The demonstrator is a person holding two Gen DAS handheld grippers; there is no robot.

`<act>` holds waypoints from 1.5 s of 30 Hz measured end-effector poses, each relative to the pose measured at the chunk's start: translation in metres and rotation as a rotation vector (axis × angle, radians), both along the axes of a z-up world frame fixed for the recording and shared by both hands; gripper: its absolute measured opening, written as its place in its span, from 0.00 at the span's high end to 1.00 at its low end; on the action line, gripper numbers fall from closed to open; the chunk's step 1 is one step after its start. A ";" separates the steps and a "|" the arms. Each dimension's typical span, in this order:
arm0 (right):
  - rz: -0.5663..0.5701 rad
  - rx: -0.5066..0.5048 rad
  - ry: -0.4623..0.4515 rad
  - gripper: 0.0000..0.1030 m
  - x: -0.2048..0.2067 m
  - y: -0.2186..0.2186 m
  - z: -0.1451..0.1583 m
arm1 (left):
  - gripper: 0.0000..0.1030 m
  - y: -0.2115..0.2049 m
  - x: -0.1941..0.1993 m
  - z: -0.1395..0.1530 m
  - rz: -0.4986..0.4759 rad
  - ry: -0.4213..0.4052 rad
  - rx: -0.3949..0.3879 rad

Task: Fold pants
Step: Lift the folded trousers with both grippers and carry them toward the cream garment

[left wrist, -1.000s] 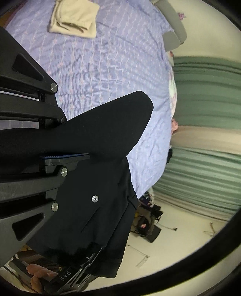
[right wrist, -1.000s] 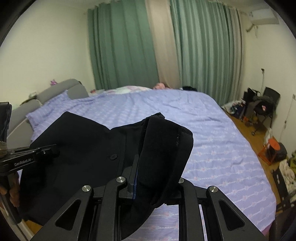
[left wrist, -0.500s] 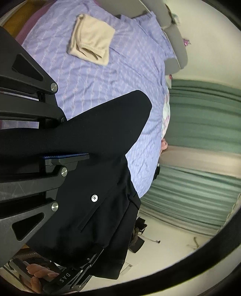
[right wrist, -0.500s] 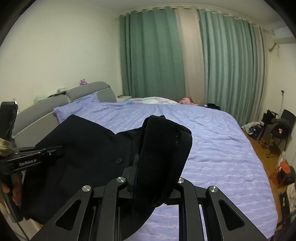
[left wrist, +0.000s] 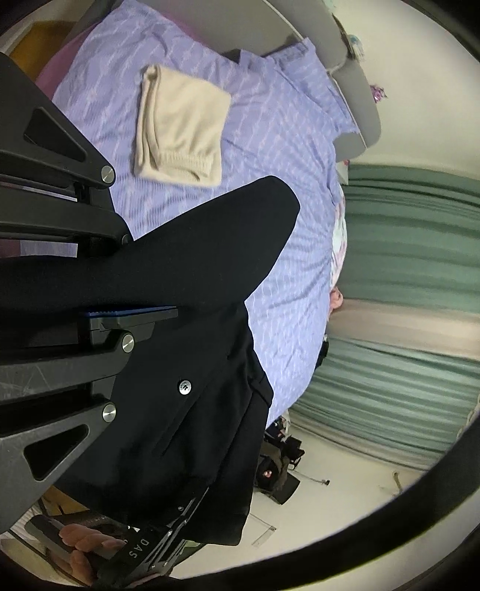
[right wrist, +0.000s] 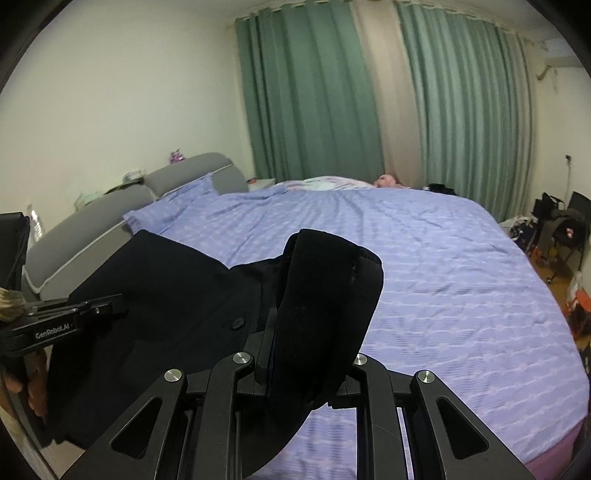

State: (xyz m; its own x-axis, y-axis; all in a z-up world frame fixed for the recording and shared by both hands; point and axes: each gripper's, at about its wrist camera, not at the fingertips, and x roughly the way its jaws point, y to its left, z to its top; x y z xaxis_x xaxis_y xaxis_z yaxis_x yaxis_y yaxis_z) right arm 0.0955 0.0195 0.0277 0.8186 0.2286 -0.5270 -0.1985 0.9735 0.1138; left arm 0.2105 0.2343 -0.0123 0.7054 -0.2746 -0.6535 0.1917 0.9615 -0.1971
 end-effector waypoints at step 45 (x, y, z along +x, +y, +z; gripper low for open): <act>-0.005 -0.033 0.267 0.81 0.208 0.369 -0.088 | 0.87 0.371 0.249 -0.108 -0.140 0.157 0.091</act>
State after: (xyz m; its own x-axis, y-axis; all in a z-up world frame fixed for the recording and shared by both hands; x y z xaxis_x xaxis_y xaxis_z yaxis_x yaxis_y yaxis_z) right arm 0.3039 0.3881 -0.0600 0.6504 0.2040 -0.7317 -0.1608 0.9784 0.1298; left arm 0.4593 0.6054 -0.1207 0.5524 -0.2980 -0.7785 0.2988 0.9426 -0.1488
